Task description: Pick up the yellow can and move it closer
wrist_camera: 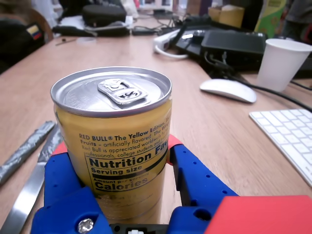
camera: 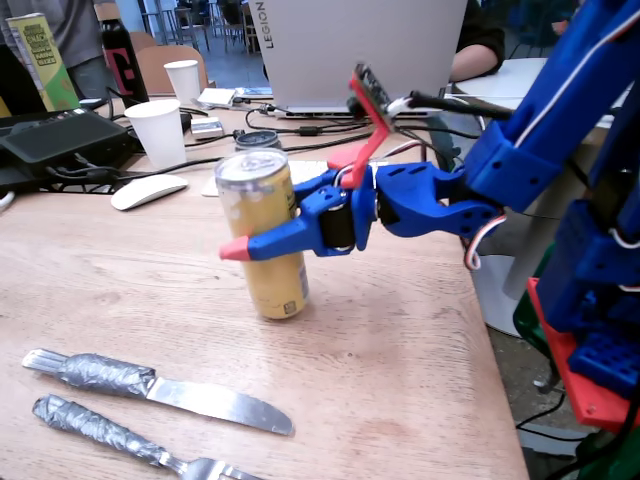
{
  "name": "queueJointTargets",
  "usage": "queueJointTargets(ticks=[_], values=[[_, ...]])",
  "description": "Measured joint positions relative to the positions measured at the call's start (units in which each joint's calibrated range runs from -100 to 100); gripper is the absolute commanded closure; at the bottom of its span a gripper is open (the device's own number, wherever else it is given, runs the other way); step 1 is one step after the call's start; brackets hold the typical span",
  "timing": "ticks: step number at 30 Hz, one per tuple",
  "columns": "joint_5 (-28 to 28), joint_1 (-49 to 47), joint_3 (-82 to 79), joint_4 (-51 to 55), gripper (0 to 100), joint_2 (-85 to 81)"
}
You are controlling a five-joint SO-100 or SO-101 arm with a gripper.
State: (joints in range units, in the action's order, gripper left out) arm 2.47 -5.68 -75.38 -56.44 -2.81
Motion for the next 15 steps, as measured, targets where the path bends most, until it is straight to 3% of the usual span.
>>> queueJointTargets(ticks=[3,10,15], values=[[0.0,0.0,0.0,2.0,71,-4.2],[0.0,-0.4,0.0,22.4,71,-18.3],[0.0,-0.5,-0.1,26.7,71,-28.6]])
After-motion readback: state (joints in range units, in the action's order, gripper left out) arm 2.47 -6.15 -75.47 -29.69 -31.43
